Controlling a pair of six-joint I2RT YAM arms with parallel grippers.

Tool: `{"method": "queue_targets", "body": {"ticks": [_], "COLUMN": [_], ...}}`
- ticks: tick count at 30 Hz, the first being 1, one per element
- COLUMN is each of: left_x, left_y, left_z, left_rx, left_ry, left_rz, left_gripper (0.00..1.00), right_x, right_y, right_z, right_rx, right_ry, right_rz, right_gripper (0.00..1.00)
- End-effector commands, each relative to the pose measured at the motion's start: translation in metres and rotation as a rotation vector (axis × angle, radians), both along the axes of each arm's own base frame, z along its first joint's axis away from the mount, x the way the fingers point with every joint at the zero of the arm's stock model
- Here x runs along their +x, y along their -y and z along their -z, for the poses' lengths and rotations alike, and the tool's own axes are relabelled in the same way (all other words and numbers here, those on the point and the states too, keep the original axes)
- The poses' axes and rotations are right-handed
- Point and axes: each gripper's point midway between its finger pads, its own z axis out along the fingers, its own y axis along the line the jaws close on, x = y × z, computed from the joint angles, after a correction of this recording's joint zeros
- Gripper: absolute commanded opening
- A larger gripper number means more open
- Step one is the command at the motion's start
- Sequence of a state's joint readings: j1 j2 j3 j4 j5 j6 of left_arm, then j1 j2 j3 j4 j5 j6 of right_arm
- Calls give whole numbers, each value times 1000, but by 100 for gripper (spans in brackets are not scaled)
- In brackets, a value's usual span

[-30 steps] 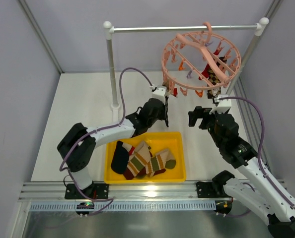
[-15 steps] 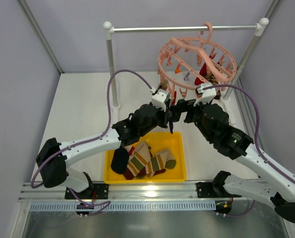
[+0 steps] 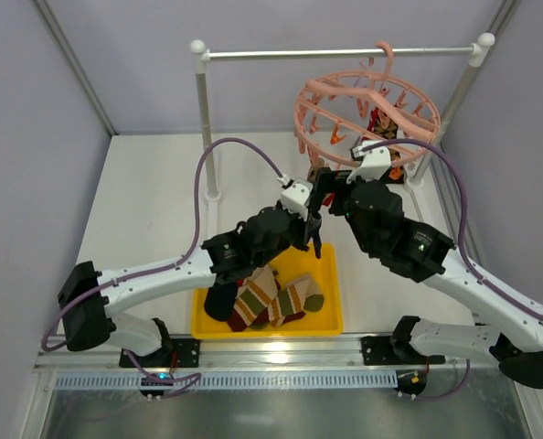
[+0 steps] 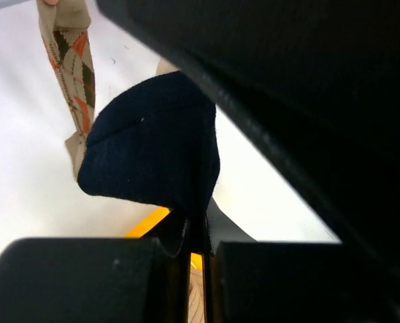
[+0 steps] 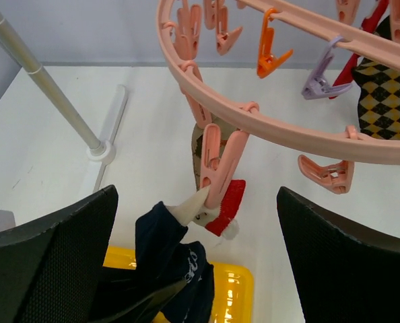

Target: Remove the socks clipped to the hanger

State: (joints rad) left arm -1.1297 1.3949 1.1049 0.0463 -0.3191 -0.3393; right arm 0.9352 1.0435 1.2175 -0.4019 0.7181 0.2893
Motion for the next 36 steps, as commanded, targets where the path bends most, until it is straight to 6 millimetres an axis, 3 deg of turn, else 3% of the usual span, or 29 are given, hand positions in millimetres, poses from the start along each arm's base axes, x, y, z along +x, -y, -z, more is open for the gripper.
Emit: {"method": "queue_targets", "body": {"ticks": [1, 11, 22, 30, 33, 36], "left_x": [-26, -41, -46, -56, -58, -59], "left_y": [12, 20, 24, 21, 20, 19], "left_z": [-30, -43, -44, -60, -61, -61], "left_rx": [-61, -85, -57, -84, -80, -78], "left_ry": [63, 89, 98, 120, 122, 120], "left_rz": [92, 106, 119, 145, 152, 158], "left_gripper": [0, 0, 0, 0, 0, 0], "right_x": [7, 18, 24, 30, 28, 28], "right_y": [7, 17, 5, 6, 11, 11], "right_z": [4, 4, 10, 15, 15, 16], "right_rx": [-26, -91, -105, -172, -170, -174], "right_ry": [-12, -24, -36, -69, -69, -72], "right_rz": [90, 213, 197, 247, 263, 270], "right_gripper": [100, 99, 100, 100, 96, 81]}}
